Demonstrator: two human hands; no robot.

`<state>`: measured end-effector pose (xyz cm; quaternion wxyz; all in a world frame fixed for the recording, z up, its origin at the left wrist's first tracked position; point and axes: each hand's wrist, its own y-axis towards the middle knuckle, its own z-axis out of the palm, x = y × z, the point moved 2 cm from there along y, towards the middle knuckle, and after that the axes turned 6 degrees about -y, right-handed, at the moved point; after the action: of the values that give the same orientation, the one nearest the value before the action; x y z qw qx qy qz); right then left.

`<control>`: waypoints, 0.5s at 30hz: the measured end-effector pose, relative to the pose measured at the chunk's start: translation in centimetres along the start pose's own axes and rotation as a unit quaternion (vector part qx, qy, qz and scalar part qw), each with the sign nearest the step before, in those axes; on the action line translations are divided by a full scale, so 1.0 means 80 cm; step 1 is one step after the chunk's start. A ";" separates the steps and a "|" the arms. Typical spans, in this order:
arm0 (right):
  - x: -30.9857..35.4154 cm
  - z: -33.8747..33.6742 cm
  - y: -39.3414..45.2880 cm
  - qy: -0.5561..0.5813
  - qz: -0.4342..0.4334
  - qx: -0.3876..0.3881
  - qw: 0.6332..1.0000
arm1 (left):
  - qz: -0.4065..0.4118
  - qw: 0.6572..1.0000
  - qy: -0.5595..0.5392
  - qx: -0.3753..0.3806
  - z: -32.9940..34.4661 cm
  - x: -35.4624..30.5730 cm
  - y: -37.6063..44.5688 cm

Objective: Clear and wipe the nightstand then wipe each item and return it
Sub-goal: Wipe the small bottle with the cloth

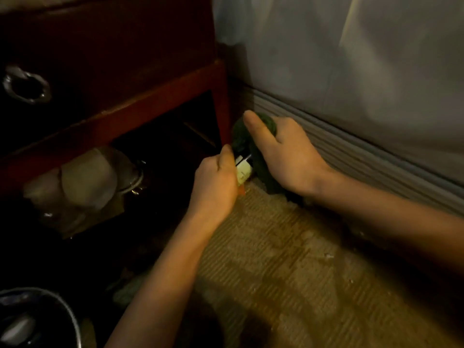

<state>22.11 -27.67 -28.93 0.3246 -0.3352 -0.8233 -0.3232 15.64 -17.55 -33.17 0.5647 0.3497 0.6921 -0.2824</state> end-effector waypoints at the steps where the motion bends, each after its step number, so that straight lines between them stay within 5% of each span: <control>1: -0.001 -0.003 0.004 0.044 0.004 -0.010 0.999 | -0.017 1.000 0.000 0.018 -0.002 -0.011 0.007; 7: 0.036 -0.040 0.056 0.246 0.130 -0.015 0.960 | -0.150 0.970 -0.154 0.113 -0.004 -0.087 0.025; 11: 0.080 -0.063 0.100 0.290 0.184 0.110 0.933 | -0.077 0.962 -0.188 0.182 -0.036 -0.137 0.030; 15: 0.125 -0.071 0.151 0.294 0.185 0.124 0.929 | -0.003 0.958 -0.216 0.187 -0.098 -0.186 0.040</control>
<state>27.48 -21.68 -14.27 0.6454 -0.3285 -0.6477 -0.2367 15.40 -11.96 -17.00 0.6241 0.3777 0.4896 -0.4777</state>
